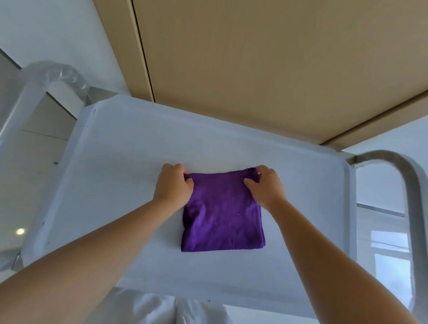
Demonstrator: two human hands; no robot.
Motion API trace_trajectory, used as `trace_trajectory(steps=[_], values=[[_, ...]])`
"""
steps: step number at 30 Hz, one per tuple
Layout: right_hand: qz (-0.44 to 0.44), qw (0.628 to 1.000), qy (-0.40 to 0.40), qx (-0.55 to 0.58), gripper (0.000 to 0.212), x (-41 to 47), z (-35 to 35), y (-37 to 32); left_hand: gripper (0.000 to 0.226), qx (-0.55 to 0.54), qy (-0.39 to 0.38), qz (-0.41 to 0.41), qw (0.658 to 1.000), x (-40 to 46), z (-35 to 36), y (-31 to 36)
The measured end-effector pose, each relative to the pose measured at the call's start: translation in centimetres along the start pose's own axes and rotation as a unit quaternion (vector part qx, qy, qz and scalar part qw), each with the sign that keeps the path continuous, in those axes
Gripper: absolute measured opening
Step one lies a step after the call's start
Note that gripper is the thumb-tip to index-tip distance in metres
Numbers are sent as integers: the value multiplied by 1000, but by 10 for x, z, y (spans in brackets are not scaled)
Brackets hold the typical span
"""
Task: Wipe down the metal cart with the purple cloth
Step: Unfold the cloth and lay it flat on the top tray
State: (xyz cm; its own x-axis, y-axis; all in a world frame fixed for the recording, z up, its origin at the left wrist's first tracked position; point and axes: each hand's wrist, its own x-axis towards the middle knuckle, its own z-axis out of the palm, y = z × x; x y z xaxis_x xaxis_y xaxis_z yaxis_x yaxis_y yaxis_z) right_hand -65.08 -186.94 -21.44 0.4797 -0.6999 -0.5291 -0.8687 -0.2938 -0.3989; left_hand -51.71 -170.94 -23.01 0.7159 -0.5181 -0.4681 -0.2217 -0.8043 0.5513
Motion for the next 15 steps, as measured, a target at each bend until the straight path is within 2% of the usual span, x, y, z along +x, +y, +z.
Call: trace_trajectory(steps=[3,4,6,8,9,12,15], values=[[21,1000,-15,10,37,2,-2,-6,7,-29,-24,-32,999,-3,3,7],[40,999,-22,26,33,3,-2,-7,9,-34,-32,-43,998,-4,3,10],[79,993,-45,80,18,3,-4,-10,28,-52,-45,-61,996,-6,4,15],[99,984,-57,136,2,-1,-8,-12,29,-71,-53,-83,993,-10,0,23],[97,982,-56,154,7,-5,-12,-13,26,-74,-53,-86,992,-13,-3,26],[67,978,-34,196,12,-26,-28,-7,13,-53,-14,-36,998,-25,-17,40],[36,956,26,289,7,-67,-55,12,21,-113,7,46,993,-47,-39,65]])
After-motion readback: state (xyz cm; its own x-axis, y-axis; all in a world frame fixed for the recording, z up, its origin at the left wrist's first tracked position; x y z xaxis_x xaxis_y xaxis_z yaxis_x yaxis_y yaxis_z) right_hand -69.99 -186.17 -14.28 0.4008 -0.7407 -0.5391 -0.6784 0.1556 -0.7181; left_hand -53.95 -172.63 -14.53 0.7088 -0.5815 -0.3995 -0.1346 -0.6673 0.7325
